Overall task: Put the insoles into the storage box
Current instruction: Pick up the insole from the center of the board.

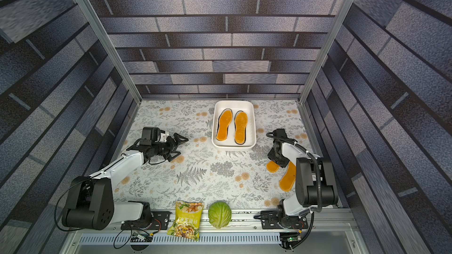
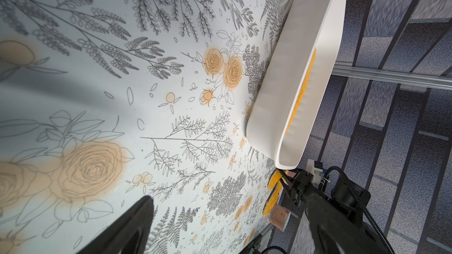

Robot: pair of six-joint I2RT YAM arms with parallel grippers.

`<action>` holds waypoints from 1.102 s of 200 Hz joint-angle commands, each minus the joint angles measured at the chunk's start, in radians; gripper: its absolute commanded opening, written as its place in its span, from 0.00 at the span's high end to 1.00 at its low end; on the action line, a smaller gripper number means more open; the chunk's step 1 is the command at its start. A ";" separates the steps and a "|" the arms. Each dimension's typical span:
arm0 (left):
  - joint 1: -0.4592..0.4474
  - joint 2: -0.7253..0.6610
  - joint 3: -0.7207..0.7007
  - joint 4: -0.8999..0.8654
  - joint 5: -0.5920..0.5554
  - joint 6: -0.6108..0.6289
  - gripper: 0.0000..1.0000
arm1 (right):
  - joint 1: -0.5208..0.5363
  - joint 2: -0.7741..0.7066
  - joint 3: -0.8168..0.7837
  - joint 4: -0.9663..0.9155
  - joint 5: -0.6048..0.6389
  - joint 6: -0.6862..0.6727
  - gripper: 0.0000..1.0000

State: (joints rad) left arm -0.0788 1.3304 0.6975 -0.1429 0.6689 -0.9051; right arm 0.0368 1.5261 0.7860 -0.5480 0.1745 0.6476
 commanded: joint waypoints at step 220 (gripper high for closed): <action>-0.009 0.015 0.037 0.005 -0.005 0.025 0.00 | -0.005 -0.217 -0.005 0.059 -0.123 -0.170 0.79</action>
State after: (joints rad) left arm -0.0845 1.3418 0.7097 -0.1413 0.6693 -0.9043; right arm 0.0368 1.3685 0.7658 -0.4885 0.0837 0.5098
